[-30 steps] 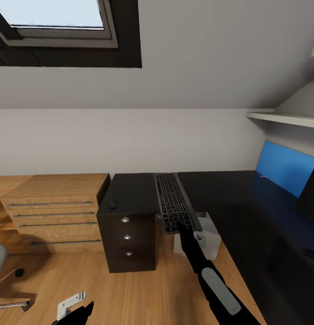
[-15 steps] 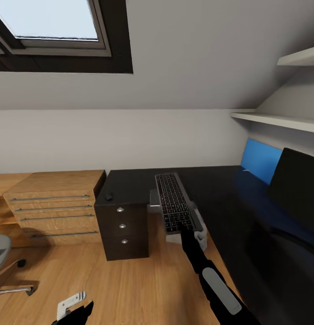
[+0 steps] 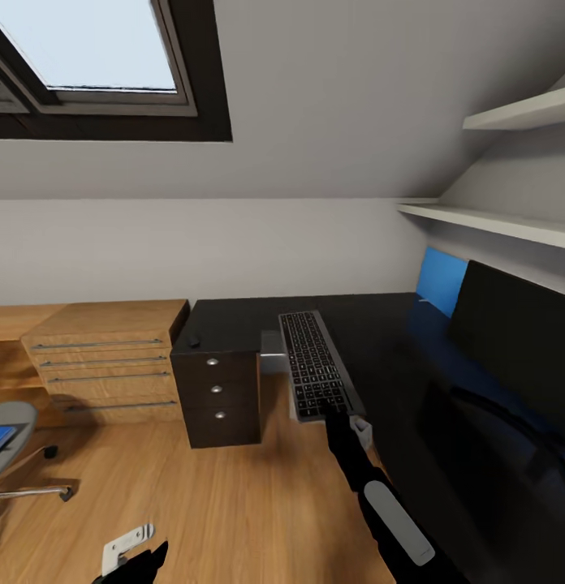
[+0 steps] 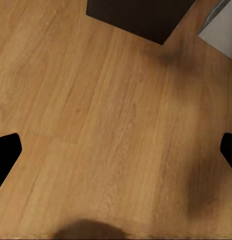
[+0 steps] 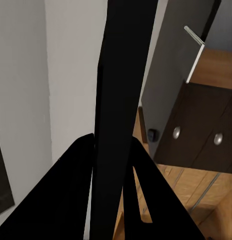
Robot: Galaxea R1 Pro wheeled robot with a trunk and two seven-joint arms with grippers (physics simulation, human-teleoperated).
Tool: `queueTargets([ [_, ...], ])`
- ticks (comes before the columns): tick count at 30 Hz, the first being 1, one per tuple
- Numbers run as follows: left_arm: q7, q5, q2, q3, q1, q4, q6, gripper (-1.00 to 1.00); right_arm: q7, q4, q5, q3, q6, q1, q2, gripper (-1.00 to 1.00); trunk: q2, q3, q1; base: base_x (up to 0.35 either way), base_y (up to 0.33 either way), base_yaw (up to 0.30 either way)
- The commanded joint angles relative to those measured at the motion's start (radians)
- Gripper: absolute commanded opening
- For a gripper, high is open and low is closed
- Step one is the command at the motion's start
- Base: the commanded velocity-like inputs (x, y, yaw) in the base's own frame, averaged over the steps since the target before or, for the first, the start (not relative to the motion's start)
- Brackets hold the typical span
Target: In the bedroom, organize the workspace by keeping the computer under the desk, ensuring the monitor is on the desk, placing the keyboard on the desk next to the monitor, placing the mouse on the desk next to the keyboard, moving the folder from the swivel chair onto the desk next to the mouse, stacking the notebook on top of the folder with the pen on top of the notebook, and positioning the swivel chair next to the desk.
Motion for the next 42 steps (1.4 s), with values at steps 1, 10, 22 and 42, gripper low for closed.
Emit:
queueTargets([
  [1, -0.005, 0.006, -0.001, 0.004, 0.000, -0.002, 0.007, 1.00, 0.009, 0.001, -0.012, 0.003, -0.006, -0.001, -0.001, -1.00, 0.006, 0.002, -0.004, -0.334, -0.139, 0.000],
  [10, -0.005, 0.006, -0.002, 0.004, -0.001, -0.011, 0.006, 1.00, 0.007, 0.001, -0.011, -0.005, -0.010, -0.001, -0.001, -1.00, 0.069, 0.030, -0.039, -0.333, -0.142, 0.000],
  [22, -0.005, 0.006, -0.002, 0.004, -0.001, -0.016, 0.006, 1.00, 0.007, 0.029, -0.013, -0.051, -0.003, -0.001, -0.007, -1.00, 0.153, 0.068, -0.085, -0.333, -0.146, 0.000],
  [42, -0.003, 0.005, -0.003, 0.003, -0.001, -0.015, 0.006, 1.00, 0.006, 0.030, -0.014, -0.124, 0.024, -0.001, -0.018, -1.00, 0.272, 0.121, -0.150, -0.320, -0.182, 0.000],
])
